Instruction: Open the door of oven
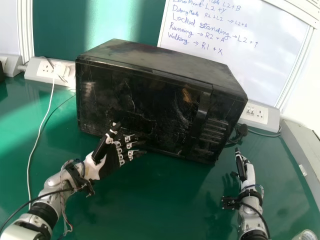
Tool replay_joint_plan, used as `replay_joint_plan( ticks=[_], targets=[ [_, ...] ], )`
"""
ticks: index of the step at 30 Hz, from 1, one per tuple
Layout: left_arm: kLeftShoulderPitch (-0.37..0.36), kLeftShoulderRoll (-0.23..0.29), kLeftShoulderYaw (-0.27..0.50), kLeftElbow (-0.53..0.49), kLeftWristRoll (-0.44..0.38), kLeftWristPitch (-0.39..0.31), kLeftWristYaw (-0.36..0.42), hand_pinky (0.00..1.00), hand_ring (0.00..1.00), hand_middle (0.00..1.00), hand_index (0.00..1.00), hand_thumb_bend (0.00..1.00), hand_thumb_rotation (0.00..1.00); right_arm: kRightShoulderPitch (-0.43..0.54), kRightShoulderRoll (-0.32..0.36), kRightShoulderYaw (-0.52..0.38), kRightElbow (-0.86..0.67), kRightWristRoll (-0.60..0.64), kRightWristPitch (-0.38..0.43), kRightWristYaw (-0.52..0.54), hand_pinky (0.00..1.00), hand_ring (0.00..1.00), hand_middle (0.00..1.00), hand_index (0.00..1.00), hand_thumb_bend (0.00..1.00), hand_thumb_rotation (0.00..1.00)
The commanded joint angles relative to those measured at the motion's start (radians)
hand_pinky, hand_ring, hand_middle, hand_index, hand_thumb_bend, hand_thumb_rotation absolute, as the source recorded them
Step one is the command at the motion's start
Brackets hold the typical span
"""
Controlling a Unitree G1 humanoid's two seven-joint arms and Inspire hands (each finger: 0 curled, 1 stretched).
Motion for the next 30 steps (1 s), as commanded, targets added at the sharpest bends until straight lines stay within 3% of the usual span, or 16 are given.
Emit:
replay_joint_plan(
  ticks=[1,7,10,13,18,21,30],
  targets=[
    [0.013,-0.004,0.006,-0.002,-0.012,0.002,-0.002,0.59,0.83,0.94,0.99,1.0,0.89,0.029,0.002,0.003,0.012,-0.003,0.011,0.002,0.8,0.88,0.92,0.93,0.76,1.0],
    [0.015,-0.003,0.008,-0.001,-0.012,-0.001,-0.009,0.58,0.83,0.95,0.99,1.0,0.88,0.028,0.005,0.001,0.013,-0.001,0.018,-0.002,0.85,0.89,0.92,0.93,0.77,1.0],
    [0.018,-0.004,0.009,-0.005,-0.013,-0.003,-0.015,0.59,0.84,0.95,1.0,1.0,0.88,0.032,0.006,-0.002,0.012,0.002,0.003,0.001,0.8,0.88,0.91,0.92,0.76,1.0],
    [0.023,-0.007,0.016,-0.015,-0.026,-0.003,-0.033,0.58,0.83,0.95,1.0,1.0,0.88,0.033,0.005,0.003,0.012,-0.003,0.002,-0.002,0.82,0.88,0.9,0.9,0.78,1.0],
    [0.032,-0.007,0.025,-0.035,-0.051,0.01,-0.059,0.6,0.84,0.95,0.99,1.0,0.89,0.034,0.007,0.003,0.012,-0.001,-0.003,-0.002,0.79,0.87,0.9,0.91,0.72,1.0],
    [0.044,-0.008,0.025,-0.069,-0.061,0.025,-0.066,0.61,0.85,0.95,0.99,1.0,0.88,0.034,0.009,0.003,0.011,-0.002,0.0,-0.006,0.77,0.86,0.9,0.91,0.67,0.99],
    [0.103,-0.017,0.008,-0.216,-0.086,0.092,-0.05,0.65,0.86,0.94,0.99,1.0,0.86,0.041,0.01,0.001,0.01,0.001,-0.005,-0.002,0.78,0.87,0.9,0.92,0.73,1.0]
  ],
)
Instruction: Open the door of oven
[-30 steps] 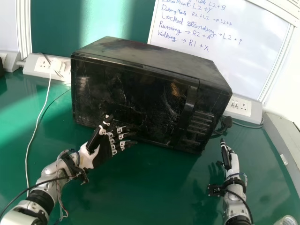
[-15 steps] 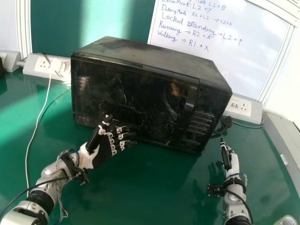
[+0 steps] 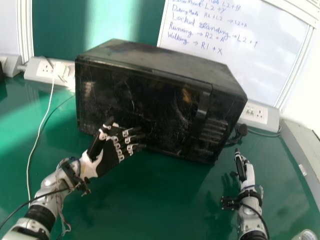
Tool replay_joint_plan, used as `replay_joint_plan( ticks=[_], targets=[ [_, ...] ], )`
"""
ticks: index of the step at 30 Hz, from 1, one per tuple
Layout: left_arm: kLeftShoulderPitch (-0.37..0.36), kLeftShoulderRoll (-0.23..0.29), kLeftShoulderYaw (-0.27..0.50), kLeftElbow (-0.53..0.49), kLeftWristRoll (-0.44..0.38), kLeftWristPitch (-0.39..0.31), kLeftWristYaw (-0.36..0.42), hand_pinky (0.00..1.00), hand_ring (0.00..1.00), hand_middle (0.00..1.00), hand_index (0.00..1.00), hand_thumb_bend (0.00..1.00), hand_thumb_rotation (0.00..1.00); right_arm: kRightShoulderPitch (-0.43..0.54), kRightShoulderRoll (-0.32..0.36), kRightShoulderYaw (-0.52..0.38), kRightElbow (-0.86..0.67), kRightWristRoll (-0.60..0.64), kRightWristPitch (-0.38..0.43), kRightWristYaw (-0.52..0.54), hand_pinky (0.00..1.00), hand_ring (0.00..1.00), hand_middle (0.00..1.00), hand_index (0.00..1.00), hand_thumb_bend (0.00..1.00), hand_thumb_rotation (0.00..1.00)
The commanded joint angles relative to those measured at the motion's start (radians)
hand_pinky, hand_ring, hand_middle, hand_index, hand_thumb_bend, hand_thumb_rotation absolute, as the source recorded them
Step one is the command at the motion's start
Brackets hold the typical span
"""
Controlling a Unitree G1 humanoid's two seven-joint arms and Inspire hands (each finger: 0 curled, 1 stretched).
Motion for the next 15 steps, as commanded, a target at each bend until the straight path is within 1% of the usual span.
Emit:
replay_joint_plan(
  ticks=[1,5,8,10,12,15],
  targets=[
    [0.03,-0.007,-0.007,-0.033,-0.014,0.017,0.0,0.65,0.86,0.94,0.99,1.0,0.86,0.035,0.007,0.001,0.01,0.0,0.008,-0.002,0.77,0.86,0.9,0.91,0.72,1.0],
    [0.051,-0.012,-0.008,-0.082,-0.025,0.048,0.008,0.65,0.86,0.92,0.98,1.0,0.85,0.039,0.007,0.007,0.01,-0.006,0.005,-0.003,0.74,0.85,0.9,0.91,0.7,1.0],
    [0.065,-0.012,-0.01,-0.115,-0.037,0.07,0.004,0.66,0.86,0.93,0.97,1.0,0.85,0.041,0.006,0.014,0.01,-0.012,0.012,-0.01,0.76,0.85,0.9,0.93,0.75,1.0],
    [0.073,-0.01,-0.013,-0.137,-0.047,0.085,-0.001,0.67,0.86,0.93,0.97,1.0,0.84,0.042,0.007,0.013,0.009,-0.009,0.012,-0.011,0.76,0.85,0.9,0.93,0.74,1.0],
    [0.085,-0.01,-0.017,-0.171,-0.053,0.103,0.012,0.68,0.86,0.93,0.97,1.0,0.83,0.043,0.007,0.015,0.009,-0.01,0.009,-0.012,0.76,0.84,0.89,0.93,0.74,1.0],
    [0.112,-0.014,-0.023,-0.24,-0.059,0.135,0.038,0.68,0.85,0.92,0.96,1.0,0.82,0.047,0.006,0.023,0.007,-0.015,0.004,-0.02,0.73,0.82,0.88,0.92,0.73,1.0]
  ],
)
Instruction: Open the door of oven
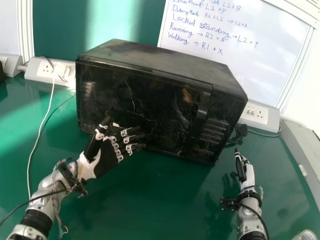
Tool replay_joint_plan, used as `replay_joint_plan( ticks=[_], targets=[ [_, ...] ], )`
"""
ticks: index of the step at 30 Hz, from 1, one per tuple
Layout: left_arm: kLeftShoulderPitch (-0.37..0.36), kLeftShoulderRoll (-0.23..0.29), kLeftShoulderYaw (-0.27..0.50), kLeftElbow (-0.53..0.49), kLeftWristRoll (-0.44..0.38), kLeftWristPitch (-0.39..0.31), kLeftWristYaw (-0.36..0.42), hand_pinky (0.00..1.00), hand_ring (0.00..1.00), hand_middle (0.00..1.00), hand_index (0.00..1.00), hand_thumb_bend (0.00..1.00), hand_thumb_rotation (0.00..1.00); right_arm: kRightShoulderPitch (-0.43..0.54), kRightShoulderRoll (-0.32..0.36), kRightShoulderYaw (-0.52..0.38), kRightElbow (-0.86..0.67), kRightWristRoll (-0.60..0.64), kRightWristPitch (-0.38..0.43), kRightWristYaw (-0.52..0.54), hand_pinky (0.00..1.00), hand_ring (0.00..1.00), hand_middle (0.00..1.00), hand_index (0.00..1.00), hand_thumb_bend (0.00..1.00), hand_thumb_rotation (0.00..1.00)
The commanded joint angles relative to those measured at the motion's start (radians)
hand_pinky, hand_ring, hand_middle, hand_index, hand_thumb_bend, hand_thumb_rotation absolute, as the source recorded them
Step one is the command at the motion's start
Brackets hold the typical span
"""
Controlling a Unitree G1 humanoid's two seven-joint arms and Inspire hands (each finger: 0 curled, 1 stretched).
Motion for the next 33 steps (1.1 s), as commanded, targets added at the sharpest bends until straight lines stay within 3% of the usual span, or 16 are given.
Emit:
replay_joint_plan(
  ticks=[1,8,14,21,26,30,33],
  targets=[
    [0.038,-0.008,-0.011,-0.059,-0.018,0.026,0.017,0.69,0.86,0.92,0.96,1.0,0.83,0.041,0.005,0.004,0.011,-0.005,0.008,0.0,0.73,0.82,0.88,0.92,0.72,1.0],
    [0.089,-0.02,-0.026,-0.194,-0.037,0.094,0.069,0.68,0.86,0.92,0.94,1.0,0.84,0.053,0.003,-0.009,0.012,0.012,-0.009,0.014,0.74,0.83,0.87,0.9,0.77,0.99],
    [0.102,-0.014,-0.032,-0.238,-0.05,0.114,0.087,0.7,0.86,0.93,0.95,1.0,0.85,0.058,0.004,-0.004,0.012,0.006,-0.018,0.009,0.73,0.83,0.88,0.9,0.73,1.0],
    [0.104,-0.002,-0.035,-0.278,-0.066,0.146,0.081,0.73,0.88,0.95,0.94,1.0,0.85,0.062,0.01,-0.014,0.013,0.014,-0.029,0.016,0.72,0.83,0.88,0.9,0.8,1.0],
    [0.107,0.003,-0.033,-0.31,-0.087,0.174,0.091,0.74,0.88,0.95,0.96,1.0,0.84,0.066,0.012,-0.01,0.015,0.007,-0.027,0.008,0.74,0.84,0.89,0.9,0.78,1.0],
    [0.108,0.006,-0.026,-0.318,-0.096,0.152,0.078,0.74,0.89,0.95,0.98,1.0,0.84,0.069,0.013,-0.005,0.016,0.002,-0.019,0.001,0.81,0.86,0.89,0.9,0.84,1.0],
    [0.103,0.01,-0.024,-0.314,-0.099,0.141,0.069,0.77,0.92,0.96,0.99,1.0,0.82,0.071,0.016,-0.011,0.017,0.009,-0.019,0.005,0.84,0.88,0.89,0.91,0.82,1.0]
  ],
)
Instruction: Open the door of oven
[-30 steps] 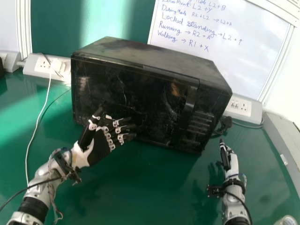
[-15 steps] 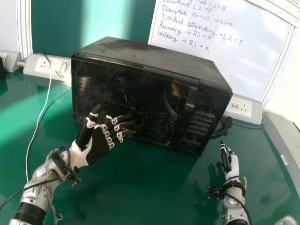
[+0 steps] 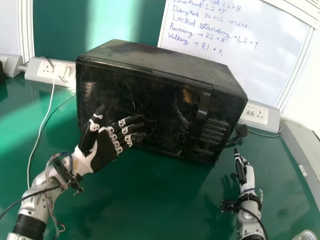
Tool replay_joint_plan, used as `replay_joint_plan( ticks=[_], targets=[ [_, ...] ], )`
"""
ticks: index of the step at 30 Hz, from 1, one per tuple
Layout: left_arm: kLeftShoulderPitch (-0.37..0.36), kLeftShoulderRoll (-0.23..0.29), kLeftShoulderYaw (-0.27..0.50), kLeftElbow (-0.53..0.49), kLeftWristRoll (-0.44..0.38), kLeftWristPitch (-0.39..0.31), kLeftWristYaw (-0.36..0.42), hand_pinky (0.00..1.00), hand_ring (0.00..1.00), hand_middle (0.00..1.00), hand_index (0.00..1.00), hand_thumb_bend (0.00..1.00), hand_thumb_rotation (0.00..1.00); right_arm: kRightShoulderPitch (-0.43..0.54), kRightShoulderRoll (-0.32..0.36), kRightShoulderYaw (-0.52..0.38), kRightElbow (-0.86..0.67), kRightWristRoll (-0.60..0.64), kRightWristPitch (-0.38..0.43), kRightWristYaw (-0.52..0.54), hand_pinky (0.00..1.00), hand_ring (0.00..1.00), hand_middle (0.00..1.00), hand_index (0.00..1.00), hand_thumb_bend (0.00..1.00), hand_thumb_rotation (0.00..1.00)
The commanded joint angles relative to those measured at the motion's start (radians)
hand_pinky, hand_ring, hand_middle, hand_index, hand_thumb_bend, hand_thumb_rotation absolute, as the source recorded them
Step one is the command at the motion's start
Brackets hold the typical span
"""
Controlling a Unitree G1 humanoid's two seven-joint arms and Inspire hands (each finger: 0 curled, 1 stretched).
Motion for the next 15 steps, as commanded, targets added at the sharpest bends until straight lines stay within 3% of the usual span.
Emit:
replay_joint_plan(
  ticks=[1,11,15],
  targets=[
    [0.013,0.004,0.001,-0.005,-0.013,-0.023,-0.01,0.77,0.92,0.96,0.98,1.0,0.83,0.044,0.014,-0.001,0.02,0.002,0.024,0.007,0.83,0.88,0.89,0.91,0.82,1.0],
    [0.001,0.015,-0.02,0.002,0.007,-0.053,-0.019,0.77,0.97,0.98,0.98,0.99,0.83,0.048,0.016,0.006,0.021,-0.007,0.03,-0.001,0.84,0.88,0.9,0.91,0.8,1.0],
    [0.0,0.016,-0.022,0.0,0.009,-0.054,-0.005,0.77,0.97,0.99,0.98,0.98,0.84,0.049,0.02,-0.004,0.02,0.005,0.028,0.006,0.83,0.88,0.91,0.92,0.75,0.98]
  ],
)
